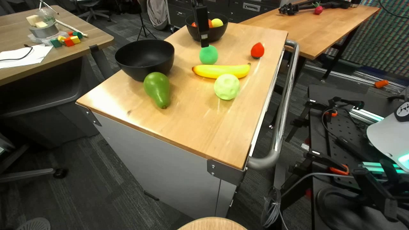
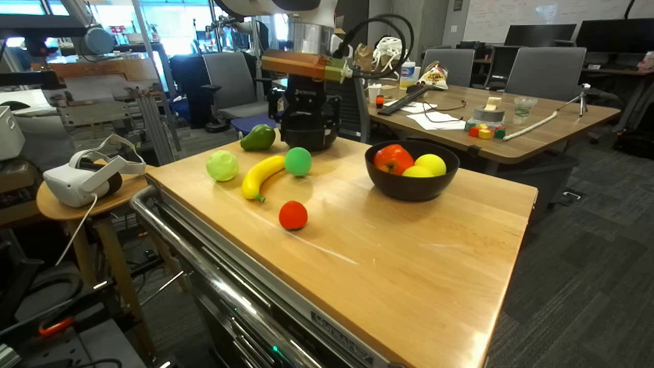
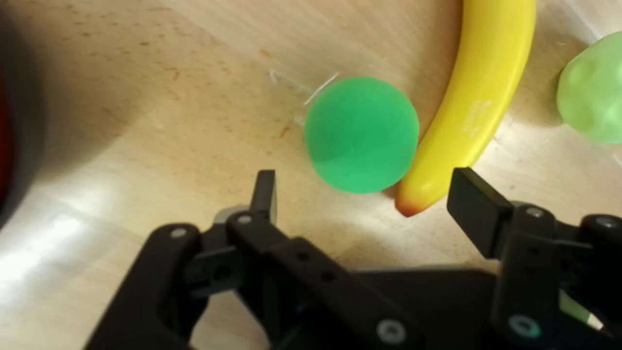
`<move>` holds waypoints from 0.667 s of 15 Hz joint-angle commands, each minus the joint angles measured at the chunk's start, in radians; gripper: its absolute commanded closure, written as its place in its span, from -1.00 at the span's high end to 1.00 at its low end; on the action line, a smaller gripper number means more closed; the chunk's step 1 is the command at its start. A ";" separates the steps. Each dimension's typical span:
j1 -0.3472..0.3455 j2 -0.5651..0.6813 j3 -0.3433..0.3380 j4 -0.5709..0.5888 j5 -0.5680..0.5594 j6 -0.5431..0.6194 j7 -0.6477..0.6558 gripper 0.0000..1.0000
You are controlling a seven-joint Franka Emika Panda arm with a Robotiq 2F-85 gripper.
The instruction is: Take the fruits out of the left and right bowl respectively and put them on the table
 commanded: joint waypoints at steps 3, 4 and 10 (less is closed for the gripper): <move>0.009 -0.140 -0.039 -0.009 -0.214 0.056 0.169 1.00; 0.004 -0.148 -0.052 -0.008 -0.255 0.073 0.200 0.99; -0.024 -0.122 -0.098 0.010 -0.322 0.097 0.295 1.00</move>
